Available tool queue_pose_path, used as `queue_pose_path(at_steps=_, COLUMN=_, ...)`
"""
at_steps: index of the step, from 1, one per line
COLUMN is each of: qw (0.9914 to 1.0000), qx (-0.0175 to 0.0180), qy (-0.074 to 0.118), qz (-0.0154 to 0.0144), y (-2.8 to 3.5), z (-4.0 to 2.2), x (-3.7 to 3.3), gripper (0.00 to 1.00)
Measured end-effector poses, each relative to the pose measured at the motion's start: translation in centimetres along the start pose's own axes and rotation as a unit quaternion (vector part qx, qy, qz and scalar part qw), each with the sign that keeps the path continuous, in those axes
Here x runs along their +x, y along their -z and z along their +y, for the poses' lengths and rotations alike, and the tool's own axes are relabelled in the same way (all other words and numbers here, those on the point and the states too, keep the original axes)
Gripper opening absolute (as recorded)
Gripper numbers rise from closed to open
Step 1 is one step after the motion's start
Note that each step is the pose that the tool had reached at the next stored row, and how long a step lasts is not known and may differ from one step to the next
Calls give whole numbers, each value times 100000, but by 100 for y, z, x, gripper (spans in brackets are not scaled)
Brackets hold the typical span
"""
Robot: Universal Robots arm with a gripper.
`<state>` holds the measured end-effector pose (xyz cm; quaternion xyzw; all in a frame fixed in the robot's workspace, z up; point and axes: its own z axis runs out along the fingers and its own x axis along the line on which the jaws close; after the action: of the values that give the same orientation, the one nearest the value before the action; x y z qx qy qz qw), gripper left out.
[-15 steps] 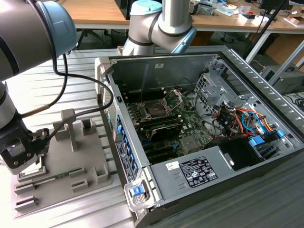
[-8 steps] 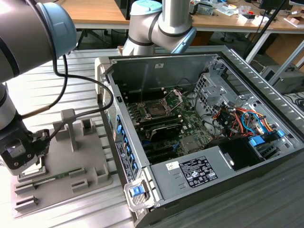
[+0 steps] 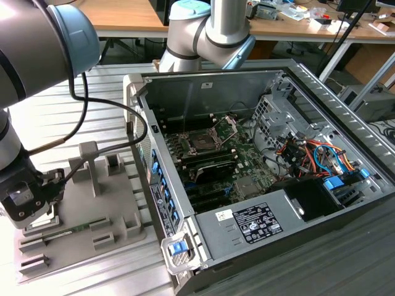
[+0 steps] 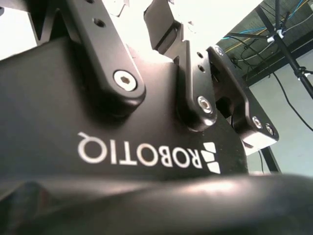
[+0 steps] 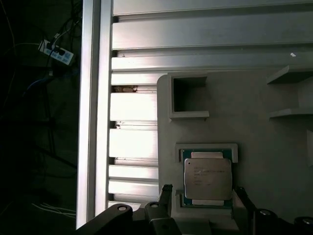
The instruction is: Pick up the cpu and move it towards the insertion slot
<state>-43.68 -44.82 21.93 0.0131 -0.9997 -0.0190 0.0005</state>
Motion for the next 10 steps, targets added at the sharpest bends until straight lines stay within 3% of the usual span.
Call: queue_pose_path(at_steps=10, qw=100000, qx=-4, qy=13, qz=-7, y=-24, z=-5, x=0, gripper=60)
